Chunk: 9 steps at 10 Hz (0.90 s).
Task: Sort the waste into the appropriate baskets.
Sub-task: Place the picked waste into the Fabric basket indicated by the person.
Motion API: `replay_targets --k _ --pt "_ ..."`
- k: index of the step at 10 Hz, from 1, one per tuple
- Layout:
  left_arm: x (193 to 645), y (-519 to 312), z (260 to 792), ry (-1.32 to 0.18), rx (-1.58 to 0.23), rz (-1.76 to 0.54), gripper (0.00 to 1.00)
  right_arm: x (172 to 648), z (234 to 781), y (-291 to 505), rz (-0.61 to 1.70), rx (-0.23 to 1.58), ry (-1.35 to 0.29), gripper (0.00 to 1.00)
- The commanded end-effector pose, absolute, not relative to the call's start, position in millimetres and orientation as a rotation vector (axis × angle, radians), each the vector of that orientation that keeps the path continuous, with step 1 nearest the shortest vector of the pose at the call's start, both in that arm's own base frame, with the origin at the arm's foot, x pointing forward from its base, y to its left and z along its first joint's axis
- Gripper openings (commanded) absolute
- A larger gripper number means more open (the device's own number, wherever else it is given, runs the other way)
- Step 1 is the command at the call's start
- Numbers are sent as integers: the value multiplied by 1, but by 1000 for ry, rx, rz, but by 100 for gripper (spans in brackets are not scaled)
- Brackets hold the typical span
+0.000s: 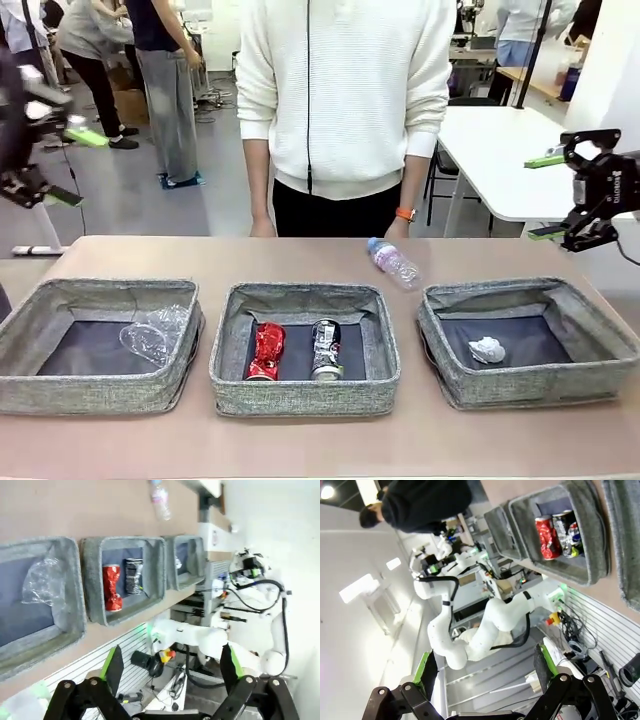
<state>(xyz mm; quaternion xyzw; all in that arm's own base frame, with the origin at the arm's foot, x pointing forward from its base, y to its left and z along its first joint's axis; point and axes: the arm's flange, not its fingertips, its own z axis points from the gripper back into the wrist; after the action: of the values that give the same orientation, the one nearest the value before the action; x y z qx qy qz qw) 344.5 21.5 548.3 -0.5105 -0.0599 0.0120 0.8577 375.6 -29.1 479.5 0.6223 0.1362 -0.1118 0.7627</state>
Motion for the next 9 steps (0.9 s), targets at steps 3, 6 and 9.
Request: replay_targets --k 3,6,9 --pt "345 21 548 -126 -1072 25 100 374 479 -27 -233 1357 269 100" --pt "345 21 548 -126 -1072 25 100 374 479 -27 -233 1357 269 100" --pt "345 21 548 -126 -1072 25 100 374 479 -27 -233 1357 269 100"
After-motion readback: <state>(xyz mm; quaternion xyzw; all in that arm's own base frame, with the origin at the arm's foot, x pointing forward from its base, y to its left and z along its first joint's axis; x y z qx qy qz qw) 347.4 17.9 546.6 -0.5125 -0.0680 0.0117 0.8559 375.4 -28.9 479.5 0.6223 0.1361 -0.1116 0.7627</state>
